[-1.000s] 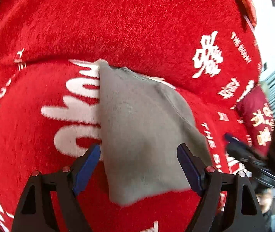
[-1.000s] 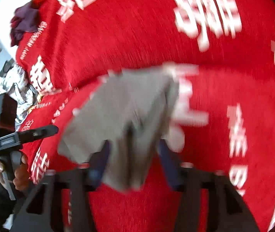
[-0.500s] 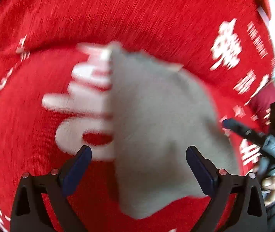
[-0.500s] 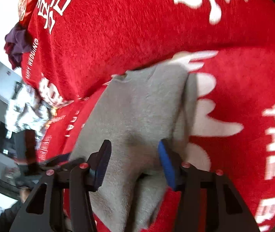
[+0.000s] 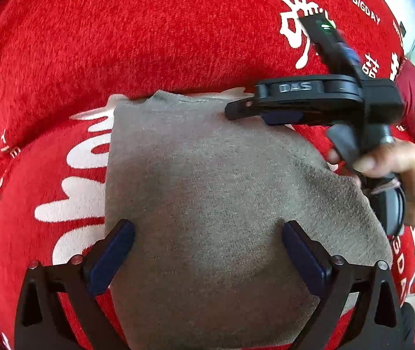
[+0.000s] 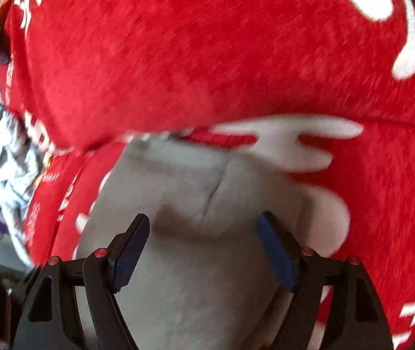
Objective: Fold small clothes
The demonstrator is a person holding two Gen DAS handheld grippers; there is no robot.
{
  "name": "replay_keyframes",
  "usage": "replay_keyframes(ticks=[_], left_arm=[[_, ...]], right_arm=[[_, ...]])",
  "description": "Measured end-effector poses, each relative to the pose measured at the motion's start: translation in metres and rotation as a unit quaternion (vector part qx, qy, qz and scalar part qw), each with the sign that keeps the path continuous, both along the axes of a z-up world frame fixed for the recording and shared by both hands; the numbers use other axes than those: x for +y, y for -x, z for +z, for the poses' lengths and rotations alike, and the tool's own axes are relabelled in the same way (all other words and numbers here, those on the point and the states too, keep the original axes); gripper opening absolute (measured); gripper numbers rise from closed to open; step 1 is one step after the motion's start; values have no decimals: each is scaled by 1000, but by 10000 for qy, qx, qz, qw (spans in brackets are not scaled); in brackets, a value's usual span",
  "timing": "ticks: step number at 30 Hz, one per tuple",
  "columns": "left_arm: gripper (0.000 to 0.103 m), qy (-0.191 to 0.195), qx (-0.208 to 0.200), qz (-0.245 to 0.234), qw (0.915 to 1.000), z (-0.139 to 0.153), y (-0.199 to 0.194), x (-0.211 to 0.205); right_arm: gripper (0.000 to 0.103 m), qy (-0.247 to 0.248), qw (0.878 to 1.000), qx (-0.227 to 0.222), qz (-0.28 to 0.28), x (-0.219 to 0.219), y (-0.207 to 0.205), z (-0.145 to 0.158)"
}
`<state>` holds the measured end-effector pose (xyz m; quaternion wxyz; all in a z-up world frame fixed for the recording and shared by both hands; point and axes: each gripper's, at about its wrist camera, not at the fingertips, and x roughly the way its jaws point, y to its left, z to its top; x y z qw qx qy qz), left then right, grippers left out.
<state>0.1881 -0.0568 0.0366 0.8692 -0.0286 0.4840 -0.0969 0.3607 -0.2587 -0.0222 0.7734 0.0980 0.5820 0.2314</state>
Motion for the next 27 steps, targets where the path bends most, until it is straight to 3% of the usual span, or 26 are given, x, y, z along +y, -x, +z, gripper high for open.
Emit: replay_keyframes(ticks=[7,9,13,19,24,27], left_arm=[[101,91,199,129,9997,4,-6,6],[101,-12,176,120,9998,1,-5,4],[102,-115,244,92,9996,1,-4,3],[101,-154,385,156,9990,10,5,11],[101,-264,241,122,9993,21,19,23],[101,-422,329,274,9982,16,21,36]], right_arm=[[80,1244,9892,-466,614,35,13,17],[80,1627,9801,-652,926,52,24,26],[80,2040,9634,-613,1625,65,49,25],[80,1836,9691,-650,1511,35,73,50],[80,1725,9575,-1244,1946,37,119,74],[80,1855,9499,-1242,2189,44,135,63]])
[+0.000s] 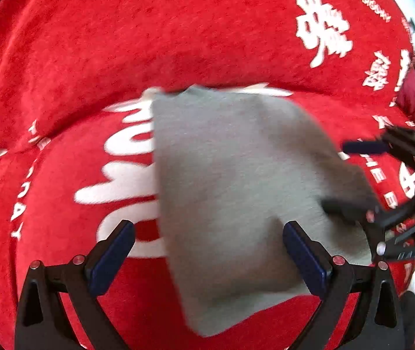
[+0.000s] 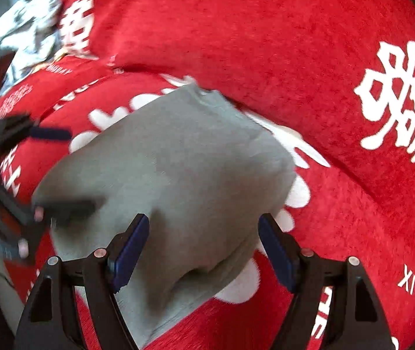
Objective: Fold small clothes
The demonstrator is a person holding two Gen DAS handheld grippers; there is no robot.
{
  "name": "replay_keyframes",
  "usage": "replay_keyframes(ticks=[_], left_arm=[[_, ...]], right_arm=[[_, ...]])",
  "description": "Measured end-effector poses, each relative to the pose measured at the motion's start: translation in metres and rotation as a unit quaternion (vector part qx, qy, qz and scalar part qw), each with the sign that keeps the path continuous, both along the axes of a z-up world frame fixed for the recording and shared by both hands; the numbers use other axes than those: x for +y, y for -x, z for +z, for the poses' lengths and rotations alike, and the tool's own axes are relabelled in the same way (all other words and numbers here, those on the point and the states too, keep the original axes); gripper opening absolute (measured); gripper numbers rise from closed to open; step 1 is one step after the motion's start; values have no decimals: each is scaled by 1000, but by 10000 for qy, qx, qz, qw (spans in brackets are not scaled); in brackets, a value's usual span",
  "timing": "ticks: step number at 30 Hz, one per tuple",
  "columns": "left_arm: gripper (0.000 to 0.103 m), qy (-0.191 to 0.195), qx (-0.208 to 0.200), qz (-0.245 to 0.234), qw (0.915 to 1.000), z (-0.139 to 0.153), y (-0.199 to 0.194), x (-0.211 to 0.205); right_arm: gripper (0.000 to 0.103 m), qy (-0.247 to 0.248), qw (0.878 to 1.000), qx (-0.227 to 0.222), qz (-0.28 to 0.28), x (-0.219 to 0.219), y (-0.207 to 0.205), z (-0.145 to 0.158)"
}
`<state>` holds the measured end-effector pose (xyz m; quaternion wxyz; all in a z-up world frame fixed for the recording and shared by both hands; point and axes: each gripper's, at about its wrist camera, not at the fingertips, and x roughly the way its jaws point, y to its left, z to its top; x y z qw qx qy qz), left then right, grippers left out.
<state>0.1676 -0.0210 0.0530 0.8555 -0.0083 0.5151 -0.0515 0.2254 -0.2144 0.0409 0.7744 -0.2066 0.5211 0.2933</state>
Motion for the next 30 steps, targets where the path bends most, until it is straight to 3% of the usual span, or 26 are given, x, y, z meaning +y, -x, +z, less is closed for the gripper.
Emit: replay_keyframes(ticks=[1,3,6,10,12,16,19,21,23,24,25,26,28,30], left_arm=[[102,-65,231,66,9997,-10,0,6],[102,287,478,72,9984,-20,1,17],[102,730,393,209,9963,-7,8,38],[102,652,29,516,9965,13,-13,57],[102,513,228,841,9949,8,-46,63],[102,108,785,923,9926,-25,-97,57],[103,130,832,1095,9904,-39,-120,59],[103,-82,847,969,9917,-44,-135,55],[103,-172,893,943,9914,-42,-141,56],[103,-211,871,978,9912,-38,-141,58],[103,-323,771,1033,9911,-30,-138,59],[103,-421,581,1022,9922,-19,-130,59],[103,-283,318,757,9962,-3,-110,55],[103,-154,188,536,9983,6,-90,49]], right_arm=[[80,167,9998,109,36,2,4,-12],[84,-39,9999,116,-78,-9,9,-18],[85,-436,9958,590,-547,-34,5,-18],[85,-502,9955,229,-769,-50,20,5],[85,-558,9955,-39,-765,-45,25,22],[85,-1044,9922,-244,-631,-27,28,47],[85,-1167,9921,-196,-417,-10,26,45],[85,-1073,9939,-94,-247,-2,24,30],[85,-707,9970,57,-295,-4,21,6],[85,-377,9979,140,-513,-11,16,-9],[85,-361,9961,248,-760,-23,15,-16],[85,-750,9910,425,-1023,-41,16,-14],[85,-1182,9839,317,-1303,-66,29,1],[85,-1457,9824,109,-1165,-78,50,19]])
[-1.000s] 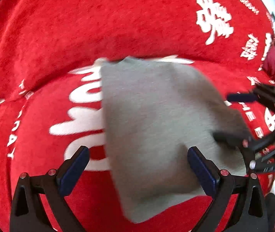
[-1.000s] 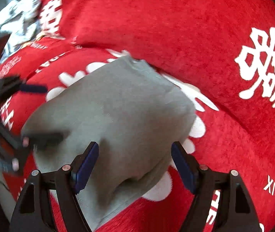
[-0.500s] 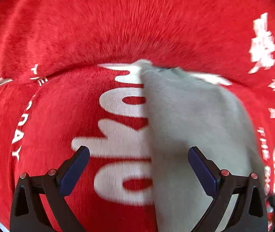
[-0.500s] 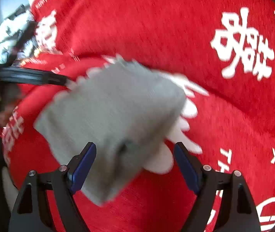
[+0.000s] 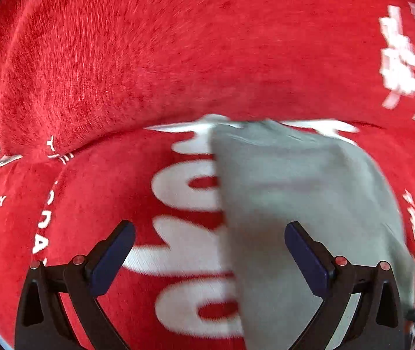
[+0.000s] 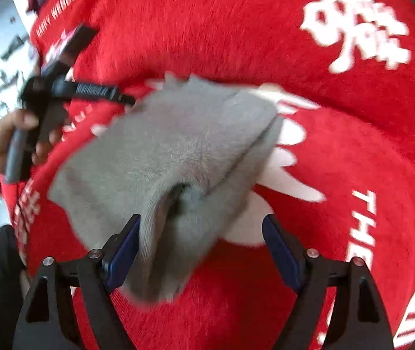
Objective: Fold small clothes
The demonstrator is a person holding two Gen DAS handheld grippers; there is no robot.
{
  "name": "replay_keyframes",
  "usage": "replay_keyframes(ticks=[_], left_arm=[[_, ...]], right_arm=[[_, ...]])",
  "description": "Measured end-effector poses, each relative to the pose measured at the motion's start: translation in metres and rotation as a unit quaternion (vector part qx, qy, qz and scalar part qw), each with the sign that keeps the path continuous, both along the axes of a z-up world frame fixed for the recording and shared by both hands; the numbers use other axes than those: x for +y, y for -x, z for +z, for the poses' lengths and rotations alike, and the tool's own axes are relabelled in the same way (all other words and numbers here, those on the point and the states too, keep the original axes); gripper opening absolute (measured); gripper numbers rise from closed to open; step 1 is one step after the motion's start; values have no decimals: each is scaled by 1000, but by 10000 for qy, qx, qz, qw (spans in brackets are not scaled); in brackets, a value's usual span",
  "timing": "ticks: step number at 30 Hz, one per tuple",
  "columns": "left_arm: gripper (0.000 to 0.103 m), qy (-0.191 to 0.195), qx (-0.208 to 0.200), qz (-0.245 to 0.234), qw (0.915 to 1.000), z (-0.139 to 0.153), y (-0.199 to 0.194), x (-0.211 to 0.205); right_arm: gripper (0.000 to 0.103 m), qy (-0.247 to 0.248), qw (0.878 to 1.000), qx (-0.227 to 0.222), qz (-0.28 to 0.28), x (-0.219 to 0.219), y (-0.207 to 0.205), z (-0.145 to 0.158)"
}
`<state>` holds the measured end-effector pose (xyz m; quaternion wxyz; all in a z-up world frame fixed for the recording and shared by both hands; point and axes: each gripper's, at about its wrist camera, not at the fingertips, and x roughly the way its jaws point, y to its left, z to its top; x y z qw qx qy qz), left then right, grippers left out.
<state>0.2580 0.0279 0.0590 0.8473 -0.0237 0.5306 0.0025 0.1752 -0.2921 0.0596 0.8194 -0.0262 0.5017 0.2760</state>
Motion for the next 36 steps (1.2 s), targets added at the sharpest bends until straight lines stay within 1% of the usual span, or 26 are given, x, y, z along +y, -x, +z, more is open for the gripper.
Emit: replay_keyframes(ticks=[3,6,8,9,10,11,12,13,16,18,19,21,22,24,27,29,30,31,32,33,34,35,36], left_arm=[[103,12,-49,-204,9998,3,27,-10],[103,21,-129,-213,9997,2,43,-15],[103,119,-103,-107,9998,3,50,-12],[103,147,-76,-52,9998,3,56,-8],[103,195,-102,9,9998,6,66,-3],[103,306,-169,46,9994,9,78,3],[103,401,-199,39,9990,10,90,10],[103,403,-196,43,9990,10,99,11],[103,358,-114,-18,9993,5,121,20],[103,556,-39,-174,9983,2,129,19],[103,649,-32,-363,9972,3,134,12],[103,526,-126,-581,9968,4,139,0],[103,363,-157,-686,9969,3,140,-7],[103,29,-86,-897,9959,-6,141,-23],[103,14,-47,-1074,9942,-13,147,-31],[103,-231,-108,-903,9956,-16,145,-32],[103,-391,-109,-731,9965,-19,142,-29],[103,-439,-69,-579,9973,-22,138,-25],[103,-378,-30,-443,9983,-24,135,-20],[103,-229,-18,-244,9994,-25,133,-13],[103,-91,-37,-79,9999,-24,133,-7],[103,24,-77,55,10000,-23,133,-2],[103,94,-128,210,9997,-23,134,3]], right_arm=[[85,-384,9987,-101,326,1,21,15],[85,-401,9975,-163,558,15,23,17],[82,-512,9971,40,556,24,13,9],[78,-641,9960,230,572,26,11,4],[76,-709,9947,422,607,29,8,-4],[73,-559,9951,567,588,35,7,-14],[71,-460,9953,621,577,38,8,-20],[70,-447,9950,666,590,41,10,-23],[70,-590,9947,646,535,40,13,-24],[70,-776,9936,714,416,35,11,-26],[70,-833,9929,761,377,33,9,-26],[70,-923,9919,815,328,29,6,-26],[70,-959,9914,840,311,27,3,-23],[70,-946,9916,843,276,28,2,-21],[70,-883,9920,856,291,32,1,-20],[70,-856,9923,833,316,33,1,-20],[70,-846,9924,827,332,35,1,-21],[70,-800,9928,822,340,38,1,-23],[67,-770,9931,819,332,39,0,-24],[49,-736,9932,837,324,41,-1,-26],[40,-698,9931,901,292,43,-2,-28],[27,-687,9931,915,240,42,-4,-28],[11,-686,9931,927,202,40,-5,-29]])
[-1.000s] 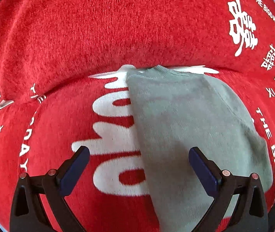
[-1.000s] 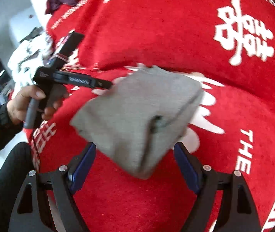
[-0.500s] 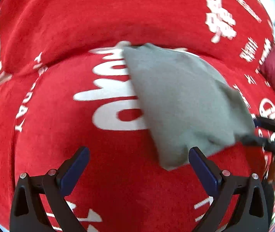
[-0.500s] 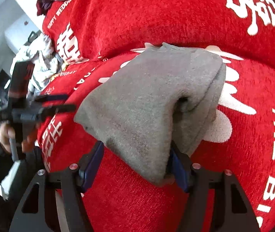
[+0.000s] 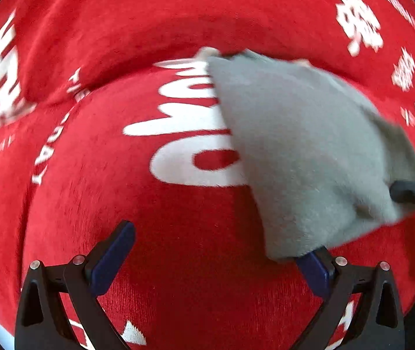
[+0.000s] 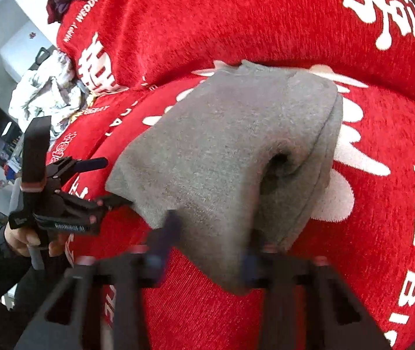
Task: Fold small clothes
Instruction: 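Grasp the folded sweater edge with the right tool and tuck it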
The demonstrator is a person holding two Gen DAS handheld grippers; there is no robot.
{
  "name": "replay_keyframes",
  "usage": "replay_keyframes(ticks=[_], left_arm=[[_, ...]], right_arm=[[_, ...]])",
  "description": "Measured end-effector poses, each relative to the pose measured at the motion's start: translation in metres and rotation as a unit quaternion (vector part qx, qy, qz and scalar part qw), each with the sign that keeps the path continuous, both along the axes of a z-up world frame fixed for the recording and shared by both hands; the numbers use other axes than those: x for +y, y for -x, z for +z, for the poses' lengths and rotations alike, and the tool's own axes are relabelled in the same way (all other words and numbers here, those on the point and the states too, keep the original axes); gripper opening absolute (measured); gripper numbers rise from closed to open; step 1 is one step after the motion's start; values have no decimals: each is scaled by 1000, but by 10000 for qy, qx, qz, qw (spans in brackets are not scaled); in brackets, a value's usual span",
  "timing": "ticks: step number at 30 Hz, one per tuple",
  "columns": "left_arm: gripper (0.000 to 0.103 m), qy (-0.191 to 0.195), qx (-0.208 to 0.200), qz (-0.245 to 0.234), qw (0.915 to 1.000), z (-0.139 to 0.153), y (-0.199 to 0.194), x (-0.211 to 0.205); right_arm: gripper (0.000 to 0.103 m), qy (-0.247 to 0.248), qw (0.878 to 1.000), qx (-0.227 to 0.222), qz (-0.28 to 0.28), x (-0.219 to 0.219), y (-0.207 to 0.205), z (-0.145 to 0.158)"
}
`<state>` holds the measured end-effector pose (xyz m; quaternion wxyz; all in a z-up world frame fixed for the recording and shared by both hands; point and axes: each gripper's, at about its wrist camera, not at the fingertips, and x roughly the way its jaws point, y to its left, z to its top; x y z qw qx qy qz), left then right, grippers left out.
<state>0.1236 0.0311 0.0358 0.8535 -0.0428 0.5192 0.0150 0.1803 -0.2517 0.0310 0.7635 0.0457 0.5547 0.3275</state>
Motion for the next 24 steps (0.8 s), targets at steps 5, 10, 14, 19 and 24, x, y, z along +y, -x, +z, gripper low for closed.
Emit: replay_keyframes(ticks=[5,10,14,19,24], left_arm=[[103,191,76,713,9972,-13,10,12],[103,223,355,860,9954,-14,5,17],[99,31,530,604,9968,-9,6,5],[98,368,177,31,9992,34,23,-6],[98,643,-430,-288,9966,72,5,-12]], right_arm=[[6,247,9993,107,-270,-16,-5,-6],[5,601,9979,-38,-223,-14,-1,-2],[5,606,9977,151,-263,-23,2,-10],[28,353,9982,-306,-386,-28,4,27],[72,717,9875,-1392,161,4,-7,59]])
